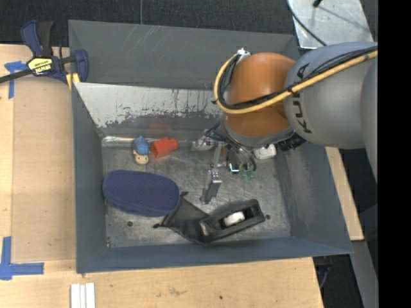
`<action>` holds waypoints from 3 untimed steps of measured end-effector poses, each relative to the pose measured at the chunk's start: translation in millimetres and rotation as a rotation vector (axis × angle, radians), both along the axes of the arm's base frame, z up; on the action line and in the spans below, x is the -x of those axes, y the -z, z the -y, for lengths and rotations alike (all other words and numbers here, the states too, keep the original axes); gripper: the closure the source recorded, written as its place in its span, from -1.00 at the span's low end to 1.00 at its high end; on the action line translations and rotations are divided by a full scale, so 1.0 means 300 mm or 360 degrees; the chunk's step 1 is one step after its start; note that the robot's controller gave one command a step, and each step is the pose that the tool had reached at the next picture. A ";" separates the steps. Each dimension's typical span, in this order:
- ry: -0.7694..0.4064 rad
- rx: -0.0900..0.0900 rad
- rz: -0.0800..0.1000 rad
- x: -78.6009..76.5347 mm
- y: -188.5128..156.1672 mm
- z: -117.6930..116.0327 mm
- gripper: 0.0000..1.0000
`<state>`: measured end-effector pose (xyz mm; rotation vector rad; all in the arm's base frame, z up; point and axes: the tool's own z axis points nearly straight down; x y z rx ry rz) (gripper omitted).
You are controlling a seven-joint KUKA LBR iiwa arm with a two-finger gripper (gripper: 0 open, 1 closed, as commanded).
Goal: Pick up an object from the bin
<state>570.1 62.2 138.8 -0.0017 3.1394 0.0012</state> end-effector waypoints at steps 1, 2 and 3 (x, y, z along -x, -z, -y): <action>-0.0097 0.0004 -0.0007 -0.030 0.164 0.101 -1.00; -0.0230 0.0009 0.0065 0.255 0.096 0.356 -1.00; -0.0211 0.0007 0.0022 0.250 -0.013 0.426 -1.00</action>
Offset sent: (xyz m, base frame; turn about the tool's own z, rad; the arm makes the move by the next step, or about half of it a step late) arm 0.0092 -0.0278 -0.0470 -0.0622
